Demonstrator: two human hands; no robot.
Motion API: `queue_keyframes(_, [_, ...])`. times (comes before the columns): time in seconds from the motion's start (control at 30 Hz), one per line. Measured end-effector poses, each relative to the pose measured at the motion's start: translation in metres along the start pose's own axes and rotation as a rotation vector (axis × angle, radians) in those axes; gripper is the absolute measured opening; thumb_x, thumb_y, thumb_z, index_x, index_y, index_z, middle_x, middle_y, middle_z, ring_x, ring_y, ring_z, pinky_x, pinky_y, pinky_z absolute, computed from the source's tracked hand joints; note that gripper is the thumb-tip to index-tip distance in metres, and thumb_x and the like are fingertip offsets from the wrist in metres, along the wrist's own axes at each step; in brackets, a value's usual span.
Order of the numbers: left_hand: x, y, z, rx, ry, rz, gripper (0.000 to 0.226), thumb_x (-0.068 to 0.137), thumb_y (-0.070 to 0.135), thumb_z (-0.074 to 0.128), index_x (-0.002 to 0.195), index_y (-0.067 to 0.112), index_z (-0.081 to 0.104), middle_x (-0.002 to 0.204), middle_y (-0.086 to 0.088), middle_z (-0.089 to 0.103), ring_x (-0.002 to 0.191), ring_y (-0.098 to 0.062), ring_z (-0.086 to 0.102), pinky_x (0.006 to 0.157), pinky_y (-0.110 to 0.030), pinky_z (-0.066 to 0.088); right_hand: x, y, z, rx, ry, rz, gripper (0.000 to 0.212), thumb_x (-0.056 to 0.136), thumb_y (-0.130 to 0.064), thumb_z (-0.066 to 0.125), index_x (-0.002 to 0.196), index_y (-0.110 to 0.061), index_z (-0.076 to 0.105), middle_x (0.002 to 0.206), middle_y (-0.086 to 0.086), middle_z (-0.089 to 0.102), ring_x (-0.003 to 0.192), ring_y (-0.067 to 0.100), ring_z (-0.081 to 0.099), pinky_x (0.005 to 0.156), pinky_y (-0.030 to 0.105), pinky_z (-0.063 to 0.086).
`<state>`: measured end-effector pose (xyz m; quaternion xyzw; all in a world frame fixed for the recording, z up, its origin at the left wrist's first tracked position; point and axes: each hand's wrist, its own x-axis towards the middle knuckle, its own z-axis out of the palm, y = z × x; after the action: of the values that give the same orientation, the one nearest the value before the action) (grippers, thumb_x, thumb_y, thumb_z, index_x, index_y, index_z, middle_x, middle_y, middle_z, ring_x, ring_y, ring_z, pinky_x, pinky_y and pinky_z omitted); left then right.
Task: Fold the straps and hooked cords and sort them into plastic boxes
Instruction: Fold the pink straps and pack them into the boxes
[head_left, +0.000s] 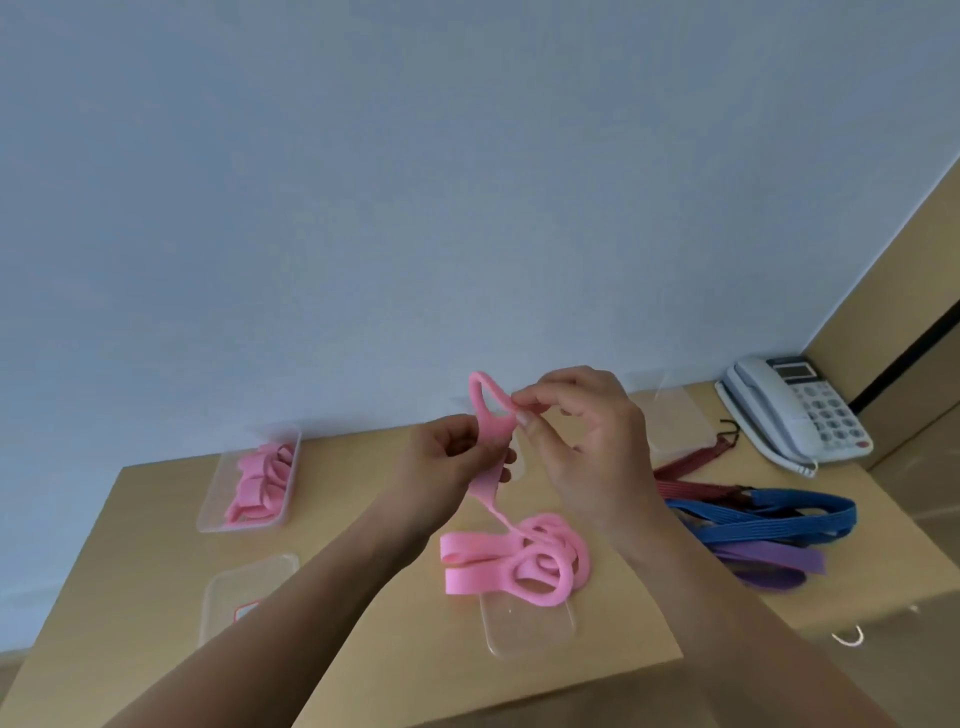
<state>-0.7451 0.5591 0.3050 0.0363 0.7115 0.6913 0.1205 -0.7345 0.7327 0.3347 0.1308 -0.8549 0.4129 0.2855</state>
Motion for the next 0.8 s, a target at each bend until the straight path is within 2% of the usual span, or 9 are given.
queue_keyframes(0.13, [-0.013,0.02,-0.014,-0.089,-0.068,0.075,0.022,0.092,0.023,0.066,0.105,0.01,0.078,0.103,-0.016,0.077,0.096,-0.029,0.075,0.09,-0.04,0.06,0.001,-0.024,0.011,-0.127,0.086,-0.172,0.014,0.076,0.0,0.081,0.086,-0.01,0.079,0.087,0.001,0.068,0.089,0.025,0.06,0.073,0.035,0.051])
queue_keyframes(0.27, [-0.023,0.03,-0.032,-0.167,-0.074,0.104,0.026,0.09,0.022,0.064,0.104,0.004,0.077,0.108,-0.026,0.073,0.1,-0.032,0.073,0.095,-0.042,0.057,0.0,-0.046,0.023,-0.162,0.14,-0.245,0.02,0.081,0.005,0.074,0.091,-0.012,0.08,0.088,0.0,0.069,0.089,0.025,0.058,0.073,0.03,0.049])
queue_keyframes(0.5, [-0.04,0.031,-0.055,-0.103,-0.042,0.158,0.031,0.097,0.037,0.06,0.112,0.016,0.078,0.109,-0.011,0.078,0.103,-0.034,0.073,0.094,-0.04,0.06,0.002,-0.075,0.034,-0.129,0.113,-0.266,0.017,0.078,0.005,0.076,0.087,-0.008,0.076,0.082,-0.002,0.07,0.084,0.024,0.058,0.07,0.035,0.05])
queue_keyframes(0.57, [-0.046,0.03,-0.063,-0.072,-0.036,0.16,0.032,0.098,0.039,0.058,0.116,0.02,0.078,0.11,-0.007,0.079,0.103,-0.031,0.074,0.094,-0.039,0.06,0.003,-0.082,0.037,-0.143,0.114,-0.246,0.022,0.074,-0.001,0.082,0.093,-0.009,0.074,0.088,-0.002,0.07,0.089,0.023,0.059,0.075,0.032,0.049])
queue_keyframes(0.7, [-0.058,0.028,-0.08,-0.026,-0.007,0.173,0.027,0.099,0.037,0.056,0.111,0.028,0.079,0.108,-0.001,0.08,0.096,-0.021,0.076,0.084,-0.027,0.059,0.005,-0.091,0.046,-0.241,-0.07,-0.17,0.034,0.077,-0.018,0.082,0.11,-0.018,0.073,0.123,-0.001,0.06,0.117,0.022,0.048,0.092,0.024,0.038])
queue_keyframes(0.8, [-0.065,0.025,-0.09,-0.002,0.033,0.185,0.024,0.102,0.029,0.055,0.107,0.031,0.079,0.104,0.0,0.08,0.093,-0.018,0.075,0.082,-0.026,0.059,0.0,-0.097,0.057,-0.222,-0.175,-0.181,0.021,0.084,-0.014,0.075,0.105,-0.018,0.075,0.115,-0.003,0.064,0.114,0.021,0.051,0.09,0.025,0.042])
